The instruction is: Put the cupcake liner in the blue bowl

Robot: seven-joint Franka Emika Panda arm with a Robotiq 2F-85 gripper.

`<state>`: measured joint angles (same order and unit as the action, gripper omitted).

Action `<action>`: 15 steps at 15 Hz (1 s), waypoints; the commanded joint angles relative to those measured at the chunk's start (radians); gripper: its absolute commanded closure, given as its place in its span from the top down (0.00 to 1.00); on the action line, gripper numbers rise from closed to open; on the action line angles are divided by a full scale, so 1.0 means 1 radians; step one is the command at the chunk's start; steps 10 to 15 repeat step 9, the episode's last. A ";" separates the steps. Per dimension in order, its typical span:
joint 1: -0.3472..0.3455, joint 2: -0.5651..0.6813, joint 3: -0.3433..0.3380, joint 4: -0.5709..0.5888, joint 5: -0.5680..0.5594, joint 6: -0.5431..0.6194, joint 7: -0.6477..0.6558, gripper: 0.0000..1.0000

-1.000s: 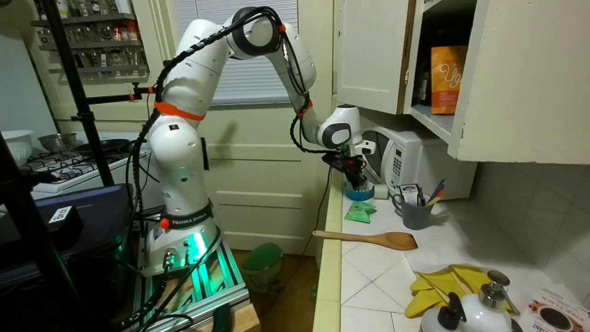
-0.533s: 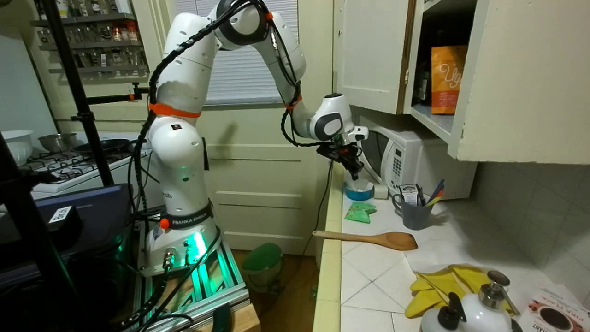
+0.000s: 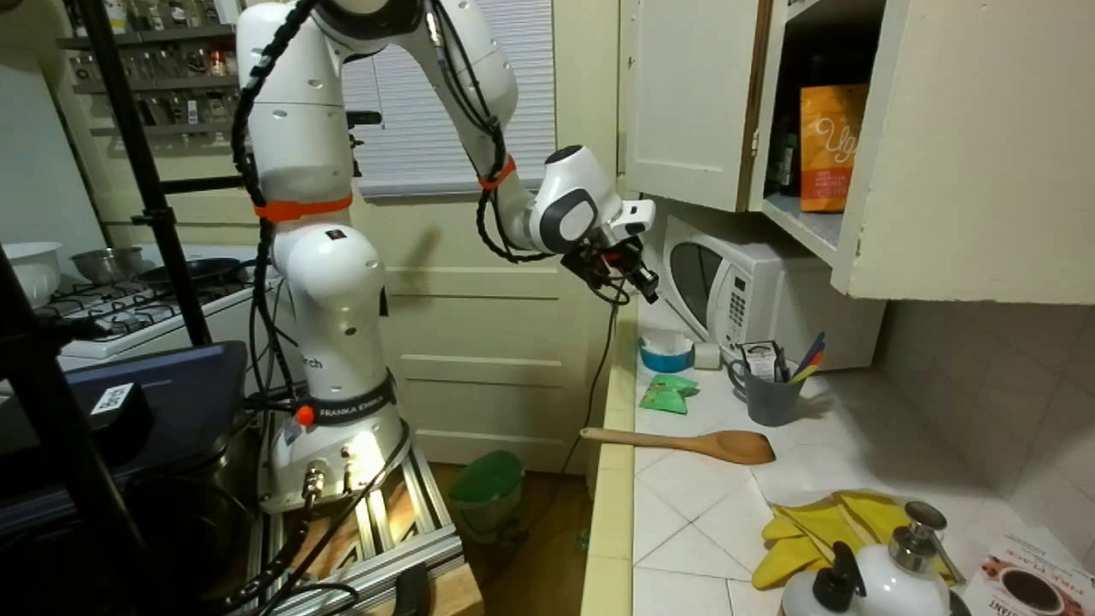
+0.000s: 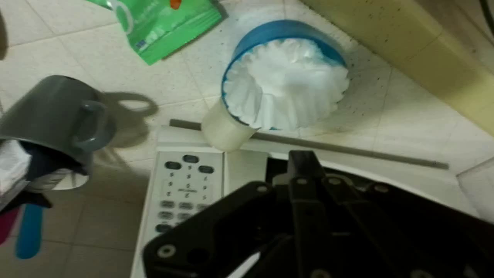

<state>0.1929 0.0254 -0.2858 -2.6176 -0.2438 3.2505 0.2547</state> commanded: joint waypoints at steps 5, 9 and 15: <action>-0.234 -0.098 0.109 -0.141 0.265 0.126 -0.068 0.00; -0.230 -0.108 0.091 -0.147 0.232 0.119 -0.076 0.09; -0.230 -0.108 0.091 -0.147 0.232 0.119 -0.076 0.09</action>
